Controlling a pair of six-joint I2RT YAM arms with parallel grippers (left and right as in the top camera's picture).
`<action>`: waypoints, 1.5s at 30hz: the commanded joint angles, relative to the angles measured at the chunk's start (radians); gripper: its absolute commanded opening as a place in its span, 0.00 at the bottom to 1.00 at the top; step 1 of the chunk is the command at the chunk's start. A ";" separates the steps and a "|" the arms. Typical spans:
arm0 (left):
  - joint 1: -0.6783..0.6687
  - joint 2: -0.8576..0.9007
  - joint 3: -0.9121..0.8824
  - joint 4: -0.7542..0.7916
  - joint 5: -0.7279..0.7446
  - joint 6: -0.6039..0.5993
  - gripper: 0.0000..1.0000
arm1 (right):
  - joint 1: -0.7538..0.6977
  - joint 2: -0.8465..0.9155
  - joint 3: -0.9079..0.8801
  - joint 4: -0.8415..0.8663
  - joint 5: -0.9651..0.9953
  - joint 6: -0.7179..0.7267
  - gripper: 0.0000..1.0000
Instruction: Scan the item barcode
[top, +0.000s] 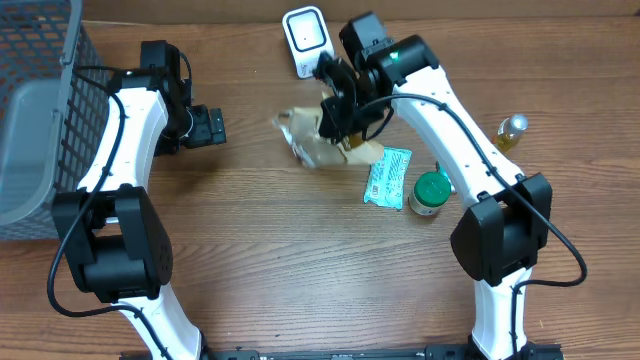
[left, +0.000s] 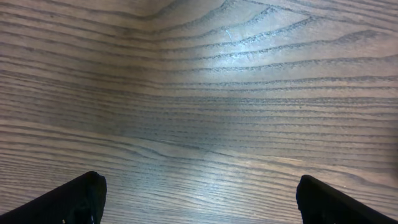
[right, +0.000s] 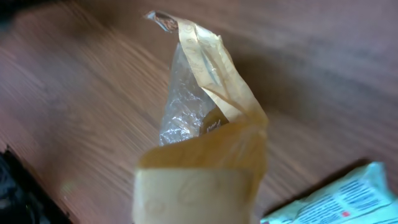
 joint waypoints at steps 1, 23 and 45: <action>-0.001 -0.034 0.018 0.002 -0.009 -0.007 0.99 | 0.000 0.002 -0.073 0.010 -0.039 0.006 0.12; -0.001 -0.034 0.018 0.002 -0.010 -0.007 1.00 | 0.000 0.002 -0.184 0.188 0.317 0.237 0.66; -0.001 -0.034 0.018 0.002 -0.009 -0.007 1.00 | 0.000 0.002 -0.184 0.236 0.365 0.264 1.00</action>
